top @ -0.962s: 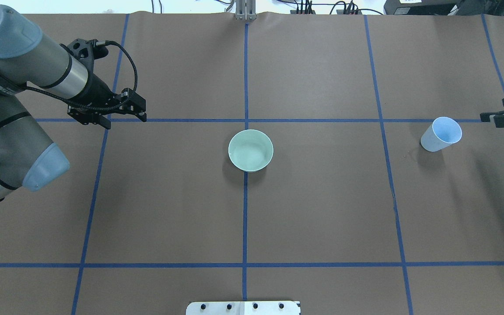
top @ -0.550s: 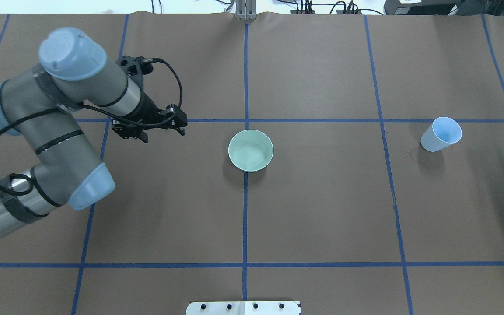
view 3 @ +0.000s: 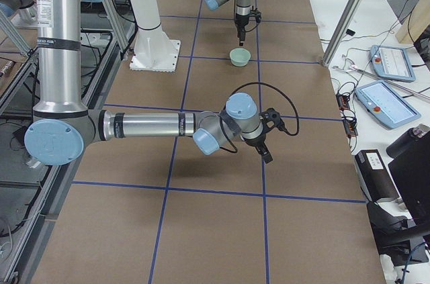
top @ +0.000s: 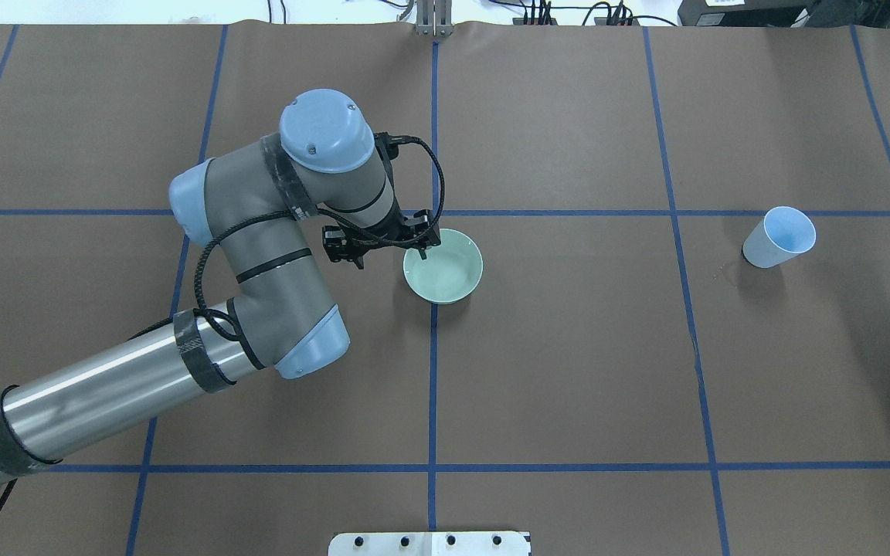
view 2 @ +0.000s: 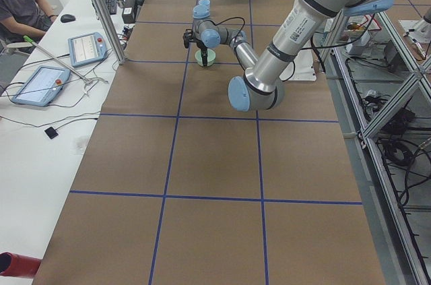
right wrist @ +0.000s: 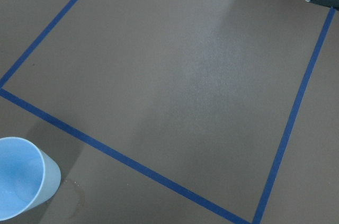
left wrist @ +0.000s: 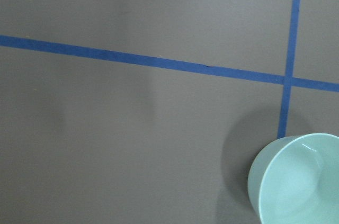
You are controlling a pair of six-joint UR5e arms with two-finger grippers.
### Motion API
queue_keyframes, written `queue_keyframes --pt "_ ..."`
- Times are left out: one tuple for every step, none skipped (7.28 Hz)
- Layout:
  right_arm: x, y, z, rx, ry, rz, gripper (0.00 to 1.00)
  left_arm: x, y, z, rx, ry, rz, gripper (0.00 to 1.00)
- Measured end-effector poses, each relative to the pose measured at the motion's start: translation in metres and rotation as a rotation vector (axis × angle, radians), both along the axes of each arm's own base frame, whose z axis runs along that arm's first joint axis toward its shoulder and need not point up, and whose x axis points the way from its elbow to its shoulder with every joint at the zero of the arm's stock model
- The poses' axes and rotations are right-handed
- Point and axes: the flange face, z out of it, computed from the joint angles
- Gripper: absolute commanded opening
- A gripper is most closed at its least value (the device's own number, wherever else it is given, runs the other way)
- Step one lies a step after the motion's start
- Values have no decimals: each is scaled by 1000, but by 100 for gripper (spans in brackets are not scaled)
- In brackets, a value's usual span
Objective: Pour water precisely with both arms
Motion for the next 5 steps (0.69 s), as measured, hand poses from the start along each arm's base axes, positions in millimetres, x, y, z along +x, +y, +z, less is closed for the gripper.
queue_keyframes --pt "2 3 2 -5 -1 1 100 12 -3 4 2 2 2 79" --pt "3 5 3 -6 -2 2 100 19 -5 9 4 4 5 72" --pt "4 7 4 -5 -5 1 100 24 -4 12 4 5 9 67" --pt "4 9 4 -6 -9 -1 100 28 -1 14 4 4 14 49" --pt "4 10 4 -7 -13 -3 100 30 0 15 3 4 17 9"
